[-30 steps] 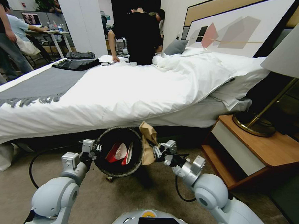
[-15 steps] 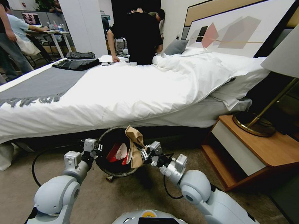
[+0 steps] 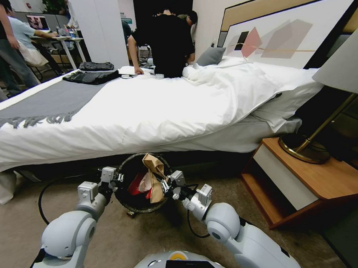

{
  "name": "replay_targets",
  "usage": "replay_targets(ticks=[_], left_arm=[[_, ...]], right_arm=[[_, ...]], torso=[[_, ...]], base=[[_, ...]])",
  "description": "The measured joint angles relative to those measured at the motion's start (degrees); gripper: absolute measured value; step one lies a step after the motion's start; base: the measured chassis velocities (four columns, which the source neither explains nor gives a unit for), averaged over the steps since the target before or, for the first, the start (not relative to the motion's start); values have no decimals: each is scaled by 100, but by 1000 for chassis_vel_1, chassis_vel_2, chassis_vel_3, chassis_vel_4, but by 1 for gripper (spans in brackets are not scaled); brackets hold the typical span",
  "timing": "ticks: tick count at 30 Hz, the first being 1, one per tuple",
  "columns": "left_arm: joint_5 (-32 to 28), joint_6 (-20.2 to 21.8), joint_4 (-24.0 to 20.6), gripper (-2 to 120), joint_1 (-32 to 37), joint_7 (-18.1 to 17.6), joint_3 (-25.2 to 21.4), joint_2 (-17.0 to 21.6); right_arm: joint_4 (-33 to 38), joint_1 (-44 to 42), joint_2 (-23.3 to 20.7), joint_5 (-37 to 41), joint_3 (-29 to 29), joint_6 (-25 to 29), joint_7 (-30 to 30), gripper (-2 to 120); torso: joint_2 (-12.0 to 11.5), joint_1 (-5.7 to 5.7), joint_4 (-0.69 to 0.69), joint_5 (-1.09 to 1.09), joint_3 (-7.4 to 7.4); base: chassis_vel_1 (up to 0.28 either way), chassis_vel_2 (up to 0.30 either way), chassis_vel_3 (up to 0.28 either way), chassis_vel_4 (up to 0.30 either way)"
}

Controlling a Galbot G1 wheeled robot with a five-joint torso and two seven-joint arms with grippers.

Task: Pick up the trash bin, then pick up the garbage from the floor and place it into the trash bin.

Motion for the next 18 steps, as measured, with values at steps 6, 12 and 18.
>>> replay_targets(ticks=[6,12,18], left_arm=[[1,-1,-7,1,15,7,3,10],[9,-7,-26,1,42,14,14,-17],[82,-19,-26,1,56,50,60,-59]], right_arm=[[-85,106,117,-4,-155,-54,75,11],[-230,172,275,-21,-345,-131,240,31],[-239,220,346,-6,-371,-261,369,52]], torso=[[0,0,0,1,-1],[0,0,0,1,0],[0,0,0,0,0]], base=[[0,0,0,0],[0,0,0,0],[0,0,0,0]])
